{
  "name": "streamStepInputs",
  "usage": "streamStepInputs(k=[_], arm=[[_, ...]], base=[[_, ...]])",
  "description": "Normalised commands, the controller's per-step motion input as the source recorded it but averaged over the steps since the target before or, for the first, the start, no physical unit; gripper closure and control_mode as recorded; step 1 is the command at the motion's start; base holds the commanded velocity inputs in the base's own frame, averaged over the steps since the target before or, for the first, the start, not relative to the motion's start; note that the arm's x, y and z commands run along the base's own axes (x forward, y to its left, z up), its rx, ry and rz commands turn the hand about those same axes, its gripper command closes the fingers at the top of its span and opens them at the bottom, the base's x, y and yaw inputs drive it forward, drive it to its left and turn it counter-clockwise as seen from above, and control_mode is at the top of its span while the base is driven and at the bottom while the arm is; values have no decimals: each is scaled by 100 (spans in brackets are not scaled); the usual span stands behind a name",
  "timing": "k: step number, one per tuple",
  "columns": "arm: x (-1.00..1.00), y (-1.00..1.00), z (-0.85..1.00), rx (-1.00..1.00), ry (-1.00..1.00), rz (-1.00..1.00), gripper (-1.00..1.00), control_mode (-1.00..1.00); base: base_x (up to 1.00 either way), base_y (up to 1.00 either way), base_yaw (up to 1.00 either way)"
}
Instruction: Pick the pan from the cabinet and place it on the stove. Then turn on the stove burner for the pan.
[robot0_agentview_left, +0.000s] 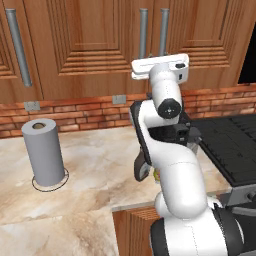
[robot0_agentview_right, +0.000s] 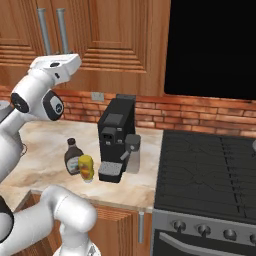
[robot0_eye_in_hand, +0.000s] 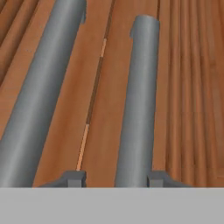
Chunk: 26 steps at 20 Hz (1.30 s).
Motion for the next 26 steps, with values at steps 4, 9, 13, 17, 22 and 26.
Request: streamStepInputs(k=[4, 9, 13, 17, 22, 26], arm=[[21, 12, 0, -2, 2, -2, 100, -100], [11, 0, 0, -1, 16, 1, 100, -100], [5, -14, 0, 0, 18, 8, 100, -100], [8, -33, -1, 0, 14, 16, 100, -100], [15, -20, -9, 0, 8, 13, 100, -100], [26, 1, -16, 0, 11, 4, 100, -100]], base=[[0, 0, 0], [0, 0, 0], [0, 0, 0], [0, 0, 0], [0, 0, 0], [0, 0, 0]])
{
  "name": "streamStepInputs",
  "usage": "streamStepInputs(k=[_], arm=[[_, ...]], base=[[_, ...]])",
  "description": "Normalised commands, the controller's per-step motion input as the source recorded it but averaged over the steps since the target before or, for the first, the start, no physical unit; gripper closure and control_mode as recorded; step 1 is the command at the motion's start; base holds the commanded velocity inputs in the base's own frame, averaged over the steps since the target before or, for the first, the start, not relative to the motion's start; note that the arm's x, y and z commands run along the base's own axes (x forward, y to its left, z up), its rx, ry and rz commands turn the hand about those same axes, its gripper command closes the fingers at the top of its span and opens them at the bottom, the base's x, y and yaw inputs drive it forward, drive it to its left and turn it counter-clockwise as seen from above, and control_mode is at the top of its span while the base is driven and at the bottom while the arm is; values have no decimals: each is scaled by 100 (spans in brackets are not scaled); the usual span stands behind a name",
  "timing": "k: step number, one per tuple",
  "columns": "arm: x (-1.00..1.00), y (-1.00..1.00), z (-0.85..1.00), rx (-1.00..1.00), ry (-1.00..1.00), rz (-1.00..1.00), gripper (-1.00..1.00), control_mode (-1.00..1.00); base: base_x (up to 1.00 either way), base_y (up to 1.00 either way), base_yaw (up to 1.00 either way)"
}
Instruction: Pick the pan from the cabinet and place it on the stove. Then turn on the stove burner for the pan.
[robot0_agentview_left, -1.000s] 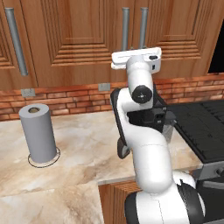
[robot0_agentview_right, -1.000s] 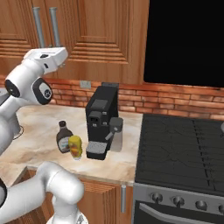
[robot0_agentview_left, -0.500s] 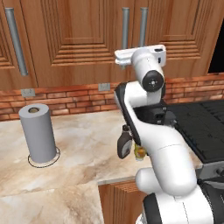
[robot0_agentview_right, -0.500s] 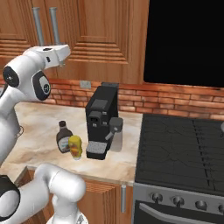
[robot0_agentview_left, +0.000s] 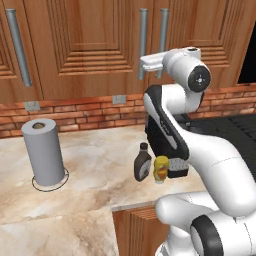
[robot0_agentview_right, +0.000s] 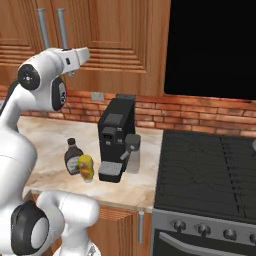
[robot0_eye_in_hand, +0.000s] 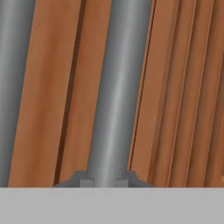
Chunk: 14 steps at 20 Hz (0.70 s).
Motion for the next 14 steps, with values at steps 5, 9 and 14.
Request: streamStepInputs(k=[5, 9, 14], arm=[[14, 2, -9, 0, 9, 1, 100, -100], [-4, -3, 0, 0, 4, 0, 100, -100], [-27, -19, 0, 0, 3, 0, 100, -100]], base=[[0, 0, 0], [0, 0, 0], [0, 0, 0]])
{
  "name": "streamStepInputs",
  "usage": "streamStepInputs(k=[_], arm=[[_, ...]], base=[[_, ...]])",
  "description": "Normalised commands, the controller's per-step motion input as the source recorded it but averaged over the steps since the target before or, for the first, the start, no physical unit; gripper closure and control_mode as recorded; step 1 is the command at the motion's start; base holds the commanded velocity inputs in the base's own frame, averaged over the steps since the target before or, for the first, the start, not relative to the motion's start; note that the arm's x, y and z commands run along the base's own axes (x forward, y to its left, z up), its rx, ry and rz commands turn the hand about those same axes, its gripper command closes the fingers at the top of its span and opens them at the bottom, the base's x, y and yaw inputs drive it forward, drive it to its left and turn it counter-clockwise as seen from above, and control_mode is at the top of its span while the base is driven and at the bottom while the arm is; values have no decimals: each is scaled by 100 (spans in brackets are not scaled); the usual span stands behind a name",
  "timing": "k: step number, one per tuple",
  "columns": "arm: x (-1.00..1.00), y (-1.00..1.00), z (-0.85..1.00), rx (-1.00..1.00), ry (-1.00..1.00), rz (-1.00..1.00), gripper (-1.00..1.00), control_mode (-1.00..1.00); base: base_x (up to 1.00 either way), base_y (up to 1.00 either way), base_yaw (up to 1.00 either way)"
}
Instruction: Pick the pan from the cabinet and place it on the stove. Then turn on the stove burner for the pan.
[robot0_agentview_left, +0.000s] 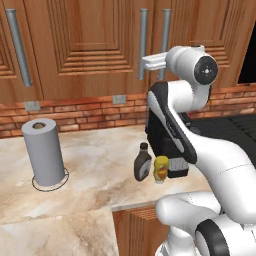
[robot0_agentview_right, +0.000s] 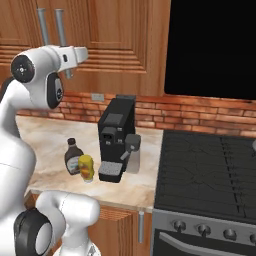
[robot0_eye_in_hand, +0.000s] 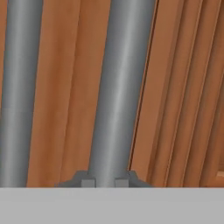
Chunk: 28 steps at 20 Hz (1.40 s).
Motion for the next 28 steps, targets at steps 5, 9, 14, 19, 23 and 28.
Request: streamStepInputs(k=[5, 9, 14, 19, 23, 28], arm=[[-41, -33, -13, 0, 3, 0, 100, -100], [-47, -41, -18, 0, 2, 0, 100, -100], [-48, -45, -19, 0, 3, 1, 100, -100], [-54, -55, -22, 0, 1, 4, 100, -100], [-54, -59, -22, 0, 3, 4, 100, -100], [-32, -27, -35, -1, 12, 2, -100, -100]], base=[[0, 0, 0], [0, 0, 0], [0, 0, 0], [0, 0, 0], [0, 0, 0], [0, 0, 0]])
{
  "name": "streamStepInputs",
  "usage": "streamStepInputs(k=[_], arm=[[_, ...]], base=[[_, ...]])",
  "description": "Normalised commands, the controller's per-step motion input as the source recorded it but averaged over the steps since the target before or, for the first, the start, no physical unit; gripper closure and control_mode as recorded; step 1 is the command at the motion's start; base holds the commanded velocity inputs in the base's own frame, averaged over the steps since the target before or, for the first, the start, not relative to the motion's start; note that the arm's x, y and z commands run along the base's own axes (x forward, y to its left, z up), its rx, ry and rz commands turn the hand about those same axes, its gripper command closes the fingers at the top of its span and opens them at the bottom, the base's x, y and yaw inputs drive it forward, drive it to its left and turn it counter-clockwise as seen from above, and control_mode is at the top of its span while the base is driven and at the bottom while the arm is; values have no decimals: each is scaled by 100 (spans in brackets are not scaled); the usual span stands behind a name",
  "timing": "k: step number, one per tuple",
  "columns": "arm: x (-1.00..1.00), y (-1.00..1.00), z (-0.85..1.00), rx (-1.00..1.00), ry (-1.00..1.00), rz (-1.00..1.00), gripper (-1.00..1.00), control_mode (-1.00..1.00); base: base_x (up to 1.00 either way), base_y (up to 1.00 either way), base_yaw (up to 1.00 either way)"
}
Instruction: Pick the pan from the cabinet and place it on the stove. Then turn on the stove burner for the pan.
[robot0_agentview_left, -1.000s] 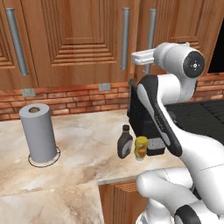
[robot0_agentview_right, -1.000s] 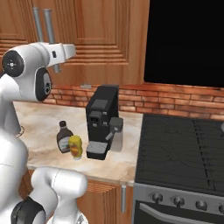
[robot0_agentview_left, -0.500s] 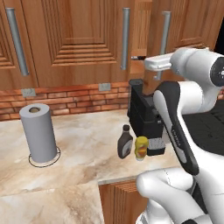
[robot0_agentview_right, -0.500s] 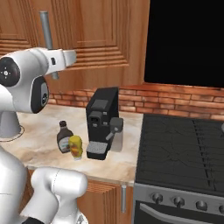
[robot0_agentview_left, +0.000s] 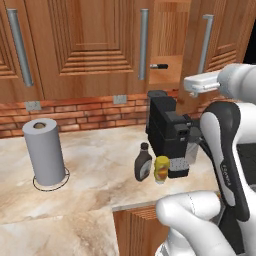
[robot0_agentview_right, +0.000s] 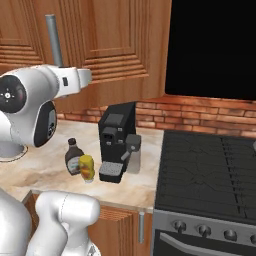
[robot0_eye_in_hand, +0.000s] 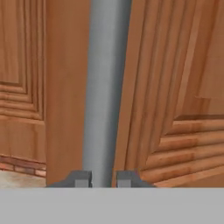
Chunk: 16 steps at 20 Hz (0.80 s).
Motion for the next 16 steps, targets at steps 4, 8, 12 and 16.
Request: streamStepInputs(k=[4, 8, 12, 16], arm=[[-23, 0, -26, -2, 7, 1, -100, -100], [-41, 0, -1, 0, -1, 0, -100, -100], [-70, 8, 14, -3, -9, -1, -100, -100], [-63, 52, 20, -12, -6, -8, -100, -100]], base=[[0, 0, 0], [0, 0, 0], [0, 0, 0], [0, 0, 0]])
